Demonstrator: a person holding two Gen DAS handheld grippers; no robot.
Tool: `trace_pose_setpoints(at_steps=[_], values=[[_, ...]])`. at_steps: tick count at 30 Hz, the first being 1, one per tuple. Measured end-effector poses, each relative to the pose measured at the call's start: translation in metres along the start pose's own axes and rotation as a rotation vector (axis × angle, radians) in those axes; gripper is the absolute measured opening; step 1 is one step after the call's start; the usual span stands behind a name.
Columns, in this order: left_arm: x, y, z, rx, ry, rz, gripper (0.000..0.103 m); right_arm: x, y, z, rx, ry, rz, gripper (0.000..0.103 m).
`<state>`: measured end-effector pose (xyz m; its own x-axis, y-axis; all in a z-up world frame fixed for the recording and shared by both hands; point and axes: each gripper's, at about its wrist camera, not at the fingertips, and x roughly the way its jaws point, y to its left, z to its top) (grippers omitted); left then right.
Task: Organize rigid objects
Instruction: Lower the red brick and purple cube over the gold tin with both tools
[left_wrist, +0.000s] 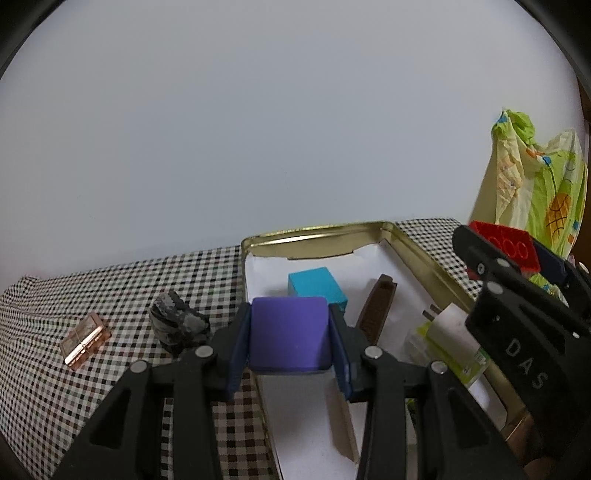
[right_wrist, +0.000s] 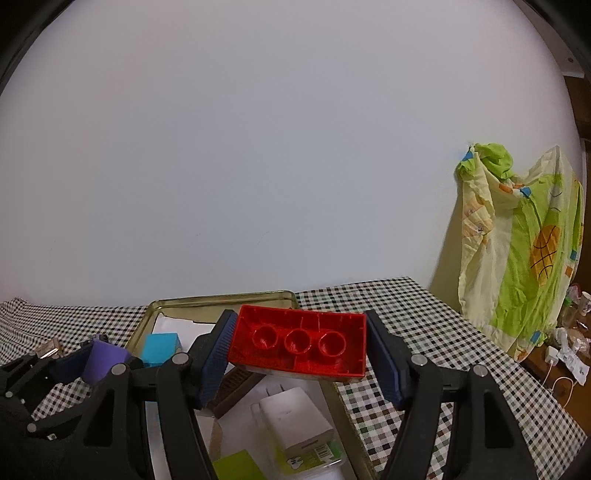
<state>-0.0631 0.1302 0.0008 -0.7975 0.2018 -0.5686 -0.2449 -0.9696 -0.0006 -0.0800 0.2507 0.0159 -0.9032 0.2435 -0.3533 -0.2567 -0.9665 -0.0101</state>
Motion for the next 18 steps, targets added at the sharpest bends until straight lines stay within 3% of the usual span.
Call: trace_pose_setpoints(at_steps=[18], values=[[0.009,0.003,-0.007,0.017,0.045,0.009,0.039,0.012,0.005,-0.005,-0.013,0.079,0.028,0.070]])
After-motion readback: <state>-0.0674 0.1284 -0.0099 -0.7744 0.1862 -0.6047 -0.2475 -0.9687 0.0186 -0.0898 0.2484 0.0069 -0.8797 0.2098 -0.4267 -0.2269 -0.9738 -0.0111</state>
